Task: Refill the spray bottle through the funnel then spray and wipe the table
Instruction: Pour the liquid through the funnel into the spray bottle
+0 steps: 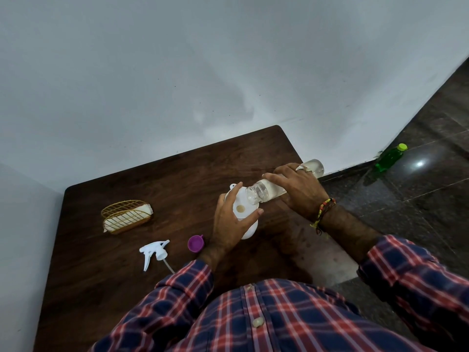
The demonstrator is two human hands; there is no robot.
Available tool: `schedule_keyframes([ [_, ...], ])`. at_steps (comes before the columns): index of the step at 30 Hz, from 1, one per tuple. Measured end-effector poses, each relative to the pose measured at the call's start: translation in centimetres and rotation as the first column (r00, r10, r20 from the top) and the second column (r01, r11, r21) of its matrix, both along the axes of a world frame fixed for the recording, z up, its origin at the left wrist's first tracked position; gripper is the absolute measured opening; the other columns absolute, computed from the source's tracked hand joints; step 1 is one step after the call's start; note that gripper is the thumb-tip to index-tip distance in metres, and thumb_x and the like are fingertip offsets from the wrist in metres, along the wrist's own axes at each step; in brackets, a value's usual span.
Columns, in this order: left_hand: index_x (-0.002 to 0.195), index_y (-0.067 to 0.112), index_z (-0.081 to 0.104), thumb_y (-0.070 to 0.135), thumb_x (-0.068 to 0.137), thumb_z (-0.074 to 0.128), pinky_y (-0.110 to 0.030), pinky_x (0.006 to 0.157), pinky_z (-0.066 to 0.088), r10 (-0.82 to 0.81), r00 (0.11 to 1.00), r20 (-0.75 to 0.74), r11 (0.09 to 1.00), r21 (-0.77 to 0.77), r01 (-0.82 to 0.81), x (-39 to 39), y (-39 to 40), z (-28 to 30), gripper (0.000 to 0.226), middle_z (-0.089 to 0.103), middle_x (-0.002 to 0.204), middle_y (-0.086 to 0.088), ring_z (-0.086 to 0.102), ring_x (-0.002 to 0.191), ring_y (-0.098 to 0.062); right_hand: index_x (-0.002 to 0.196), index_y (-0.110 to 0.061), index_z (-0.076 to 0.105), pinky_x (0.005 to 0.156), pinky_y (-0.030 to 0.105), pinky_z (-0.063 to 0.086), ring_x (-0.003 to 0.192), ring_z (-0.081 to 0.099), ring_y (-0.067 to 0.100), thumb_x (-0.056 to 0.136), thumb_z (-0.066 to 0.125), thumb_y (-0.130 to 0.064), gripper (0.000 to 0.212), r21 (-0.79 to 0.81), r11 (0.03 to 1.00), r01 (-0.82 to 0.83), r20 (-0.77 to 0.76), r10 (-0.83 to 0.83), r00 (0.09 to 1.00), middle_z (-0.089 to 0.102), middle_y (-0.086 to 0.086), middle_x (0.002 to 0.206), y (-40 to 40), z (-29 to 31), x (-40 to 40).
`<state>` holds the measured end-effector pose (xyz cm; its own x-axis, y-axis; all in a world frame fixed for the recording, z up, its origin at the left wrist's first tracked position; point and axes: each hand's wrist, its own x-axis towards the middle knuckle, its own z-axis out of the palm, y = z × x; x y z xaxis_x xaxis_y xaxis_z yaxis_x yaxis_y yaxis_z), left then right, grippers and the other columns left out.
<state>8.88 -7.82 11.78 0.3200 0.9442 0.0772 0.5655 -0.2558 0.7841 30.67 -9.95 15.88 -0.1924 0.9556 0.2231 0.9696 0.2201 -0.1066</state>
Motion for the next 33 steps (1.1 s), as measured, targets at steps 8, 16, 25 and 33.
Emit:
schedule_keyframes([
  [8, 0.142, 0.033, 0.041, 0.073, 0.066, 0.060, 0.000, 0.082, 0.026, 0.005, 1.000, -0.020, 1.000, 0.003, -0.005, 0.04, 0.09, -0.07, 0.088, 0.048, 0.136, 0.006, 0.037, 0.112, 0.006, 0.129, -0.022, 0.059, 0.085, 0.046, 0.052, 0.105, 0.060, 0.033, 0.062, 0.077, -0.008, 0.070, 0.000, 1.000, 0.003, 0.001, -0.003, 1.000, 0.064, 0.007, 0.114, -0.08, 0.10, -0.11],
  [16, 0.142, 0.030, 0.042, 0.061, 0.069, 0.070, -0.018, 0.090, 0.038, 0.013, 1.000, 0.011, 1.000, -0.001, -0.013, 0.02, -0.15, 0.34, 0.085, 0.049, 0.133, 0.002, 0.043, 0.112, -0.002, 0.130, -0.022, 0.059, 0.084, 0.047, 0.052, 0.106, 0.059, 0.034, 0.064, 0.071, -0.005, 0.069, -0.001, 1.000, 0.004, -0.009, -0.004, 1.000, 0.063, 0.007, 0.115, -0.10, 0.23, -0.09],
  [25, 0.143, 0.028, 0.042, 0.056, 0.071, 0.072, -0.021, 0.090, 0.038, 0.007, 1.000, 0.012, 1.000, 0.001, -0.007, 0.02, -0.14, 0.36, 0.083, 0.048, 0.135, 0.000, 0.042, 0.113, -0.003, 0.128, -0.021, 0.061, 0.085, 0.046, 0.051, 0.103, 0.061, 0.034, 0.063, 0.073, -0.004, 0.068, 0.030, 1.000, -0.008, -0.001, 0.008, 1.000, 0.064, 0.007, 0.112, 0.04, 0.00, -0.09],
  [33, 0.143, 0.030, 0.041, 0.049, 0.073, 0.078, -0.021, 0.090, 0.037, 0.016, 1.000, 0.004, 1.000, -0.001, -0.016, 0.07, -0.03, 0.15, 0.081, 0.048, 0.135, 0.001, 0.041, 0.114, -0.002, 0.129, -0.021, 0.059, 0.086, 0.049, 0.052, 0.105, 0.060, 0.036, 0.065, 0.070, -0.003, 0.067, 0.031, 0.999, -0.010, -0.013, 0.010, 1.000, 0.064, 0.009, 0.113, 0.07, 0.02, -0.06],
])
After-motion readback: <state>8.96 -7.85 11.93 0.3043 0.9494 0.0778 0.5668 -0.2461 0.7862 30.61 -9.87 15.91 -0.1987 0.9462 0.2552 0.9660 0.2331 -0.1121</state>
